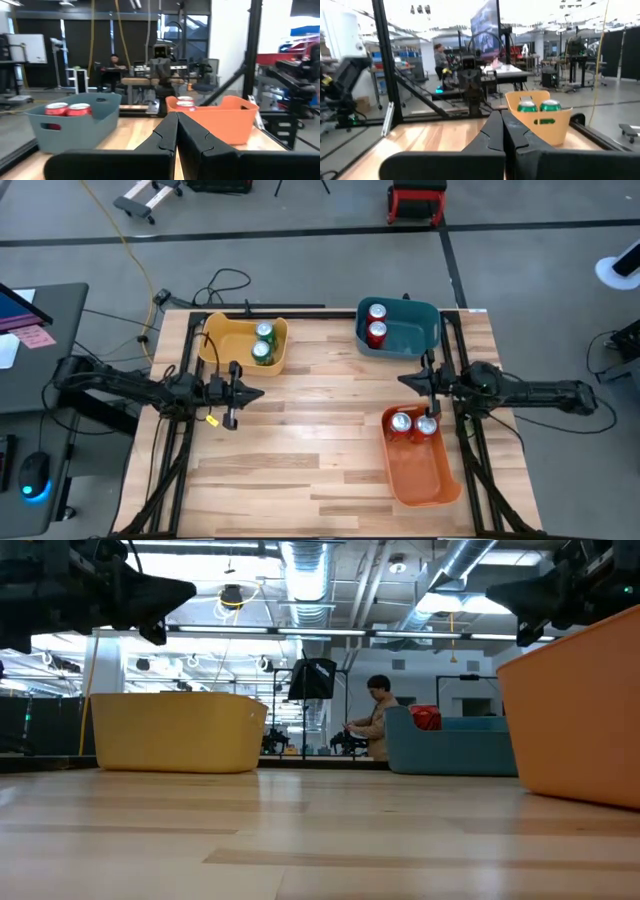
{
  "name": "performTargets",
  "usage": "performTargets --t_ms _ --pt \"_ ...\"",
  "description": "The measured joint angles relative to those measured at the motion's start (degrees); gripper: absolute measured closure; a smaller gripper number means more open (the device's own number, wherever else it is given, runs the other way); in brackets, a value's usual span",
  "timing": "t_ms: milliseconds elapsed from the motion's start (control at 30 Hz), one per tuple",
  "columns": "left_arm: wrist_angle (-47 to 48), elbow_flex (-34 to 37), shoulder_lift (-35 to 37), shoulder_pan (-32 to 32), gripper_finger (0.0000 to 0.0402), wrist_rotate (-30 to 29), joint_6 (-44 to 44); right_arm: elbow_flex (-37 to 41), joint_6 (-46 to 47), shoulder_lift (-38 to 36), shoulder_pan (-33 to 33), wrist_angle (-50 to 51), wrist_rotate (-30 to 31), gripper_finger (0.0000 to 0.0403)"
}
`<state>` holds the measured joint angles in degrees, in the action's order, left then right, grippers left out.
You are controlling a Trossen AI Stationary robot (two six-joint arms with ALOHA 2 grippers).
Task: Sort soda cans
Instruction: Return to Home Position
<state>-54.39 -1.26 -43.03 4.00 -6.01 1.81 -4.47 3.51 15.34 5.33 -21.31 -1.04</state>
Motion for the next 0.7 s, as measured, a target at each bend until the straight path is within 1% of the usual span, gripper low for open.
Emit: performTargets --t_ms 133,233,367,500,633,700 --pt "7.4 0.0 7.0 -1.0 0.0400 0.1 -1.0 0.0 1.5 -2.5 4.3 1.0 -5.6 0.0400" --pt "15.7 0.0 13.3 -1.1 0.0400 0.0 -2.4 0.0 2.6 -4.8 6.6 3.2 -8.2 0.0400" --pt "24.9 0.0 20.8 -1.1 0.0400 0.0 -3.5 0.0 3.7 -6.5 7.5 5.7 -9.5 0.0401" --pt "32.6 0.0 27.7 -1.1 0.0400 0.0 -3.7 0.0 4.9 -6.8 7.2 6.3 -9.6 0.0401" --pt "36.0 0.8 34.1 -1.1 0.0400 0.0 -3.9 0.0 4.9 -6.8 6.2 6.3 -9.4 0.0401" --pt "39.2 0.9 36.9 -1.1 0.0400 -0.3 -4.0 0.0 4.5 -6.8 5.6 6.5 -8.5 0.0401"
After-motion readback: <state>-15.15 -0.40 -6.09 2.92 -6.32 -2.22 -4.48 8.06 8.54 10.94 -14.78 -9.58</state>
